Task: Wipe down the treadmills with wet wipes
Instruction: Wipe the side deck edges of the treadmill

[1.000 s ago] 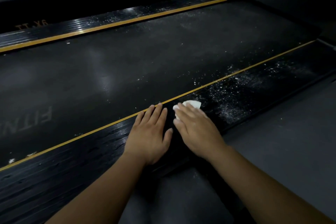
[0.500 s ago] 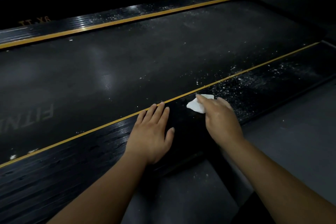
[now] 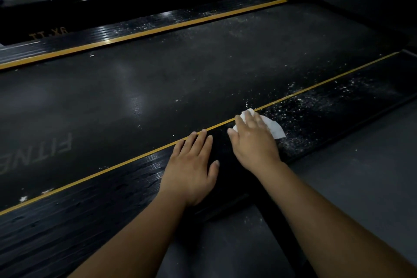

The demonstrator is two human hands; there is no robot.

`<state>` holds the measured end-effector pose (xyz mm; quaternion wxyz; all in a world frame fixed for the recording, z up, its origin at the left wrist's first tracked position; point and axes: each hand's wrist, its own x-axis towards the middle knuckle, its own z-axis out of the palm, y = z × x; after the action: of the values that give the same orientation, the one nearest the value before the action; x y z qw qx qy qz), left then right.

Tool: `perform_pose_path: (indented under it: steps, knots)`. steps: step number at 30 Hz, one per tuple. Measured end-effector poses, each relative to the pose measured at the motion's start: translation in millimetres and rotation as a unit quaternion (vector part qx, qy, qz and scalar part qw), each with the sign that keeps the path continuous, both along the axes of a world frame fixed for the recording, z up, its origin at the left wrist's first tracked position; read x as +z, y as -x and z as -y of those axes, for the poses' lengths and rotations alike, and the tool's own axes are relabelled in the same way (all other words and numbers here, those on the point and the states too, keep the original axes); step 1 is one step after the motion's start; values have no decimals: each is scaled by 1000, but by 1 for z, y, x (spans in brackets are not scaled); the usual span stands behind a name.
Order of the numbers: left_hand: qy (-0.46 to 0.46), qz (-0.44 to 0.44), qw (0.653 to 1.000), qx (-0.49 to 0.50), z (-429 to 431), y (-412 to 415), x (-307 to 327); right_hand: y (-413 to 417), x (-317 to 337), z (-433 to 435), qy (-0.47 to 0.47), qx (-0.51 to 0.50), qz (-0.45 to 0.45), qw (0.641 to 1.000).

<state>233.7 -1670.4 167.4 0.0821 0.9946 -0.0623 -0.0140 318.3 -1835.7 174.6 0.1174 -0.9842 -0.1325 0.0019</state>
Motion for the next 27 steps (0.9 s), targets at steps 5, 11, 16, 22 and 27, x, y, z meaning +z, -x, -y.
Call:
perform_pose_path:
  steps: [5, 11, 16, 22, 27]
  knots:
    - [11, -1, 1000, 3, -1, 0, -1, 47, 3, 5, -45, 149, -30, 987]
    - [6, 4, 1000, 0, -1, 0, -2, -1, -1, 13, -10, 24, 6, 1000]
    - [9, 3, 1000, 0, -1, 0, -3, 45, 0, 4, -44, 127, -24, 991]
    - [5, 8, 1000, -2, 0, 0, 0, 5, -1, 4, -5, 29, -2, 1000]
    - [7, 7, 1000, -3, -2, -1, -2, 36, -1, 18, -34, 119, -15, 992]
